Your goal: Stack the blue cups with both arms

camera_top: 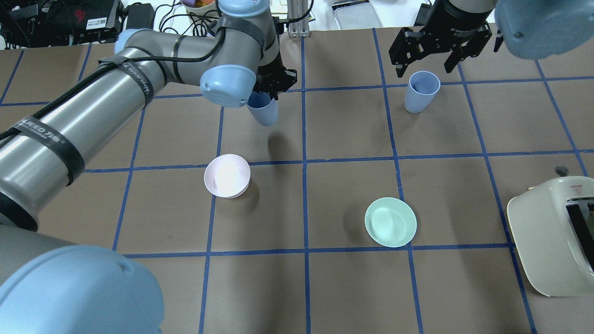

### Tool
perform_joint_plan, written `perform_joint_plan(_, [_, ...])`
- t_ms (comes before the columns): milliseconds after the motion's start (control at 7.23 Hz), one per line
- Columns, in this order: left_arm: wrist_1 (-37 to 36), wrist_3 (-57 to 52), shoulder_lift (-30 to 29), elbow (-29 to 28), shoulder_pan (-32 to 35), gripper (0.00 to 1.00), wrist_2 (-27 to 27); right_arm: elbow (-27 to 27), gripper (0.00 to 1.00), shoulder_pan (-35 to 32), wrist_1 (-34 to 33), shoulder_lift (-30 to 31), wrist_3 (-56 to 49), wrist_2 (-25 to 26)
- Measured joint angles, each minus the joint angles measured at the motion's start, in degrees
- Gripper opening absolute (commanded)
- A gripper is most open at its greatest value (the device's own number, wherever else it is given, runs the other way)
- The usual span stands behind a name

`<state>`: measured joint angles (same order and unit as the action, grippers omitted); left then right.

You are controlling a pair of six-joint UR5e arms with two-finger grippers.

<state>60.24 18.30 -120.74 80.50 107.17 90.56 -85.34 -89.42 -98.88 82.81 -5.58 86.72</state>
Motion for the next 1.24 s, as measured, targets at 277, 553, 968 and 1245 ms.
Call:
perform_joint_plan(277, [-1.05, 3.66, -1.75, -0.08, 2.55, 0.00, -0.40, 0.00, 1.00, 0.09, 0.02, 0.00, 0.00, 0.03])
perform_joint_plan(553, [-1.97, 3.58, -2.57, -0.11, 3.07, 0.00, -0.58, -0.08, 1.00, 0.25, 0.07, 0.03, -0.08, 0.03])
perform_joint_plan(968, [-3.02, 3.60, -3.27, -0.22, 3.27, 1.00, -0.63, -0.94, 1.00, 0.40, -0.14, 0.21, -0.13, 0.03])
perform_joint_plan(1245, [-0.92, 3.55, -0.81, -0.43, 3.32, 1.00, -0.41, -1.04, 1.00, 0.46, -0.17, 0.25, -0.14, 0.03])
